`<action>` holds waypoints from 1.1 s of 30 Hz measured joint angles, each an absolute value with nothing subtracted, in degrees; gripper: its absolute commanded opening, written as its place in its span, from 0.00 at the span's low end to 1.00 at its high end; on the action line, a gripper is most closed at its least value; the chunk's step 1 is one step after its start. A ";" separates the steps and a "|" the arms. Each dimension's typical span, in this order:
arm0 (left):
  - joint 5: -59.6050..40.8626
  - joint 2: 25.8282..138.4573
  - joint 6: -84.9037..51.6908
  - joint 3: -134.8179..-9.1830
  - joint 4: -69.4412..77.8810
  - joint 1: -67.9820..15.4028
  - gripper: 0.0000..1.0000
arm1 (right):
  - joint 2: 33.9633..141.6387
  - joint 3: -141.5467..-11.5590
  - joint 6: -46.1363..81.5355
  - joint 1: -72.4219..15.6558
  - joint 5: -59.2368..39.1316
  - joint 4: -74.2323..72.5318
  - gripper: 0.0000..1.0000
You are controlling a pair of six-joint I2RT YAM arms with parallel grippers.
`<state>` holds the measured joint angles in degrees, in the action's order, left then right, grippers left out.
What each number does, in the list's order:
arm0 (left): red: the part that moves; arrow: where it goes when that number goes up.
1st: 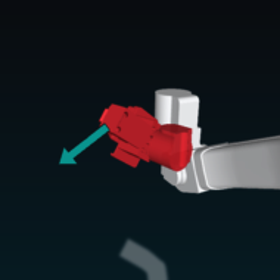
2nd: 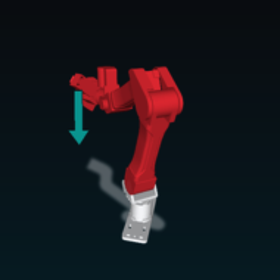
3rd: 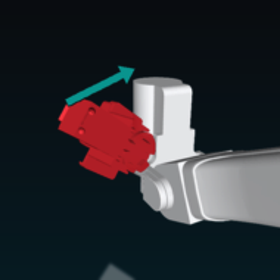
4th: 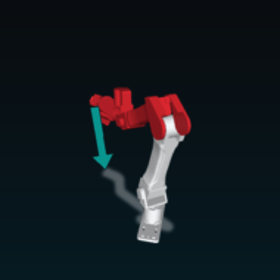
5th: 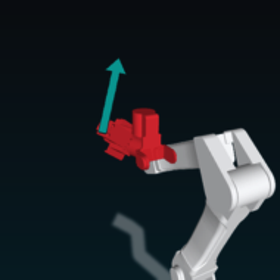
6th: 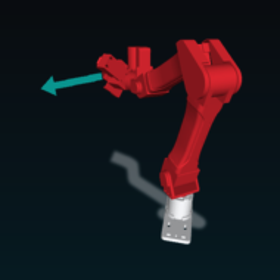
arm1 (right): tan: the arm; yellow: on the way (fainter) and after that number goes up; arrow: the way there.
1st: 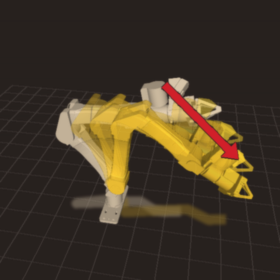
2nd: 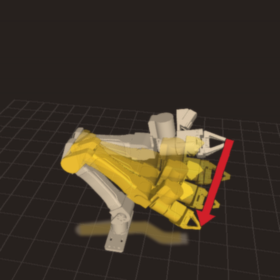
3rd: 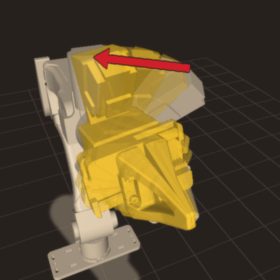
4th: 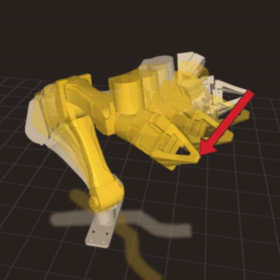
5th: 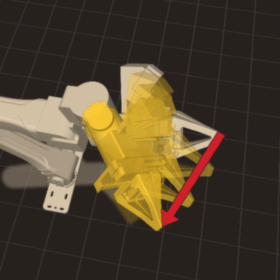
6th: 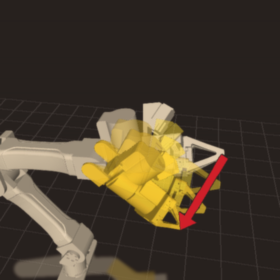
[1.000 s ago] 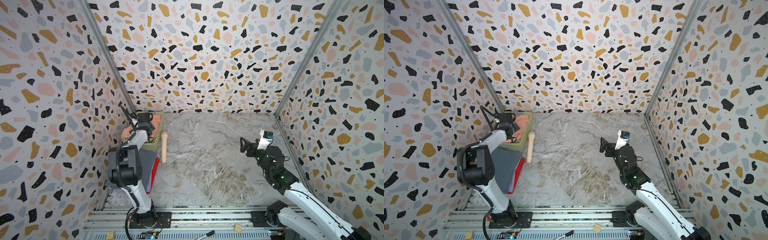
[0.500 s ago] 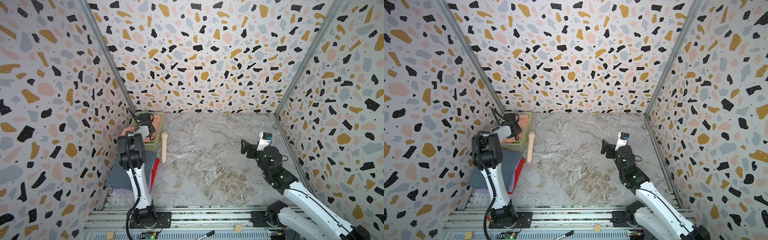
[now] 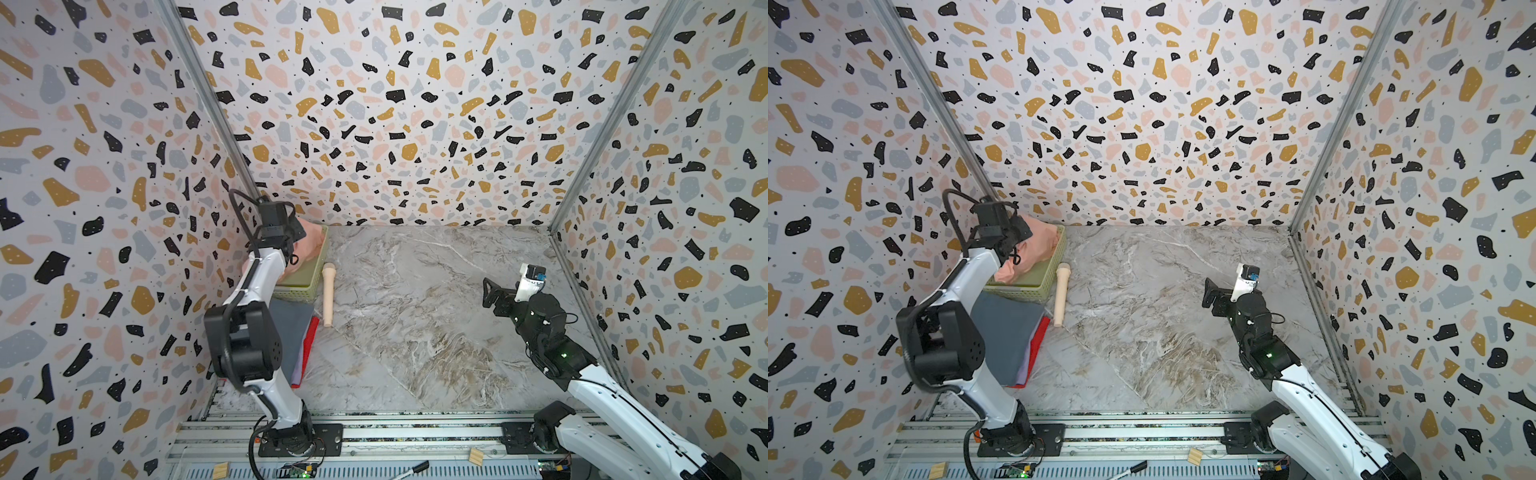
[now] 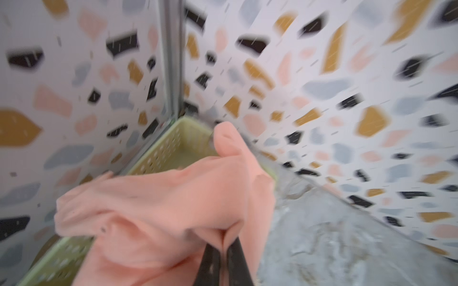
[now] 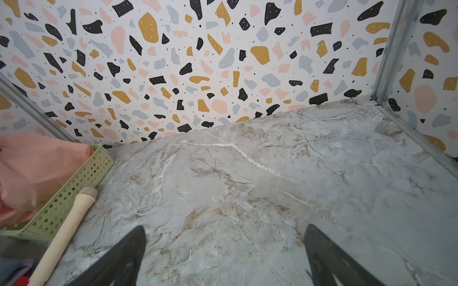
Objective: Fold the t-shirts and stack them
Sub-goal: 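Lift the pink t-shirt out of the basket and drop it on the table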
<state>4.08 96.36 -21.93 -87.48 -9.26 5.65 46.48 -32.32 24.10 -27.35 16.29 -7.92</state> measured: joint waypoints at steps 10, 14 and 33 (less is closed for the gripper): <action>-14.72 81.17 -22.06 -94.41 0.36 -11.94 0.00 | 46.44 -31.44 22.72 -27.20 15.68 -9.96 0.99; -17.91 80.66 -24.49 -92.33 5.67 -14.46 0.00 | 46.02 -30.76 22.31 -26.87 15.68 -10.28 0.99; 0.01 89.36 -26.35 -73.19 -6.44 -17.47 0.75 | 50.28 -30.44 20.38 -25.91 11.79 -10.44 0.99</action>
